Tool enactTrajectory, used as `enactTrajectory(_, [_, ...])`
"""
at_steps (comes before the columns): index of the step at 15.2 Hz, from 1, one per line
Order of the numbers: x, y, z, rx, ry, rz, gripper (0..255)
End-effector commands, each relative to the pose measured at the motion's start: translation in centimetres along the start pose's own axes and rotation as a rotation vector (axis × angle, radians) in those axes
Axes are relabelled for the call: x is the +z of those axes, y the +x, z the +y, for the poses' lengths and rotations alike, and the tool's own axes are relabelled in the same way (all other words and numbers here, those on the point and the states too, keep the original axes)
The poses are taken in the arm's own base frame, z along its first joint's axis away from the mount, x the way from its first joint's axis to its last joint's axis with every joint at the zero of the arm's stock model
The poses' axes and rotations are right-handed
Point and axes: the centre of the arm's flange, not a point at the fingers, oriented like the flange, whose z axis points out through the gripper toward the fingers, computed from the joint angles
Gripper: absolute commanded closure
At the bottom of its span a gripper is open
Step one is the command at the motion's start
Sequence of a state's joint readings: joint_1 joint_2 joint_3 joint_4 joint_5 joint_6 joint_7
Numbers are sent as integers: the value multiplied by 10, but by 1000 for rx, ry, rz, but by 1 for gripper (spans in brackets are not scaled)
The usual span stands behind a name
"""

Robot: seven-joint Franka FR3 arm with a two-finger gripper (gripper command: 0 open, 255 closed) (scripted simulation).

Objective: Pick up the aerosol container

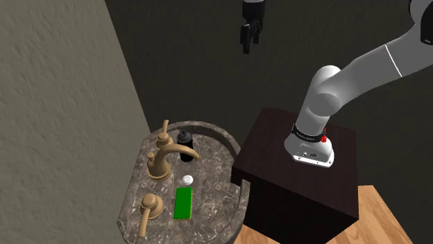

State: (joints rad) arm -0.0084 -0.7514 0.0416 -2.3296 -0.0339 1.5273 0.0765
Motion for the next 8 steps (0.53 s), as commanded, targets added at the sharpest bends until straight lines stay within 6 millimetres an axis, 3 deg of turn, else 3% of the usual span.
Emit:
enactTrajectory(1, [0,0,0,0,0,0,0])
enactTrajectory(8, [60,62,-42,-102,-18,-25,0])
